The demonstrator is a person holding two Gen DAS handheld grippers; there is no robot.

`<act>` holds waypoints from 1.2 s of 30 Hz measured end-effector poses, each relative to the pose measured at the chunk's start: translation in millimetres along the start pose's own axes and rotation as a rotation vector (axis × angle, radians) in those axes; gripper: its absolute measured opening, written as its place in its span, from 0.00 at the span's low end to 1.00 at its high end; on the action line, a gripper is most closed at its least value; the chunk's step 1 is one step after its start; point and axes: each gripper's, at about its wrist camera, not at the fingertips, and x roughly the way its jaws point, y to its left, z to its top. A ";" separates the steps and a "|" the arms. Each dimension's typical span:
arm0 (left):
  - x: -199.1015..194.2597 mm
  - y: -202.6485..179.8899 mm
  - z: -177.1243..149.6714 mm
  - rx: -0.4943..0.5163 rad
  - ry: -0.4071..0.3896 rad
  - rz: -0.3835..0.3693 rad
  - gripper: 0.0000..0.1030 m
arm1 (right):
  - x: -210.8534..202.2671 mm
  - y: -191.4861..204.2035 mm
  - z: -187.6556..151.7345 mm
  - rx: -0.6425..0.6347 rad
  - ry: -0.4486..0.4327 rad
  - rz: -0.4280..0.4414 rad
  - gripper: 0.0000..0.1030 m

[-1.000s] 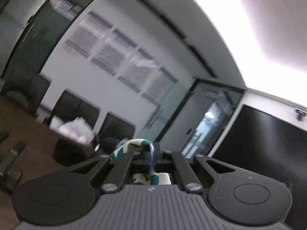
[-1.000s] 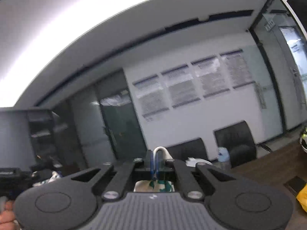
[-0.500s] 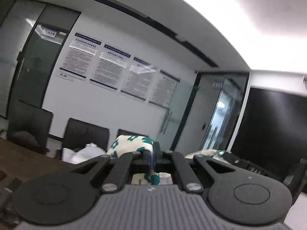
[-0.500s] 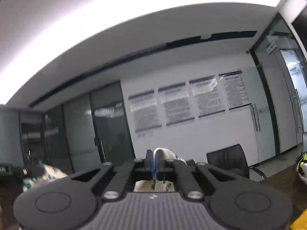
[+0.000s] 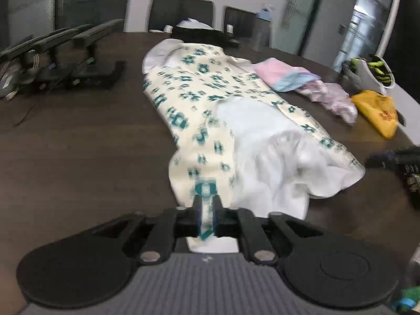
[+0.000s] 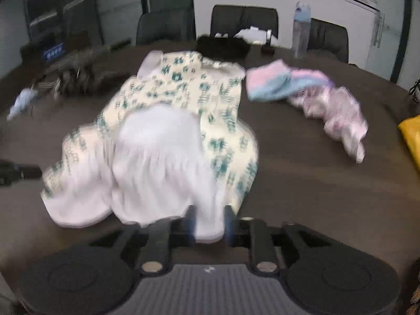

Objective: Fold clothes
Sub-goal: 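Lay the dress flat on the table with both grippers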

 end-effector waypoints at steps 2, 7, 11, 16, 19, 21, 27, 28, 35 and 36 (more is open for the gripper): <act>5.7 -11.4 0.3 -0.004 -0.053 0.019 0.65 | 6.8 6.5 -17.0 -0.015 -0.033 -0.004 0.51; 23.2 -24.7 2.8 -0.046 -0.060 0.075 0.64 | 36.6 -2.0 -7.6 0.000 -0.075 -0.062 0.49; 40.8 -23.4 -1.8 -0.064 -0.036 0.104 0.53 | 56.3 -19.3 -0.4 0.046 -0.123 -0.064 0.33; 24.3 -40.3 -12.3 0.102 -0.128 0.242 0.48 | 46.6 -17.0 -2.6 0.014 -0.131 -0.062 0.13; -4.1 -56.2 -24.7 0.210 -0.169 0.047 0.56 | 31.1 -5.9 -10.1 -0.071 -0.152 -0.051 0.27; -15.8 -66.9 -30.5 0.261 -0.166 -0.117 0.56 | 15.7 7.9 -19.4 -0.175 -0.184 -0.035 0.43; 20.2 -100.6 -25.5 0.377 -0.081 -0.205 0.56 | 25.9 52.3 -35.2 -0.448 -0.208 0.058 0.43; 24.0 -98.5 -22.6 0.365 -0.068 -0.236 0.56 | 30.8 55.1 -37.3 -0.481 -0.206 0.078 0.42; 35.2 -88.1 -17.0 0.357 -0.007 -0.226 0.09 | 49.0 54.1 -16.8 -0.543 -0.201 0.114 0.38; 34.0 -87.4 -16.6 0.365 -0.003 -0.237 0.07 | 49.3 53.7 -13.6 -0.550 -0.203 0.114 0.38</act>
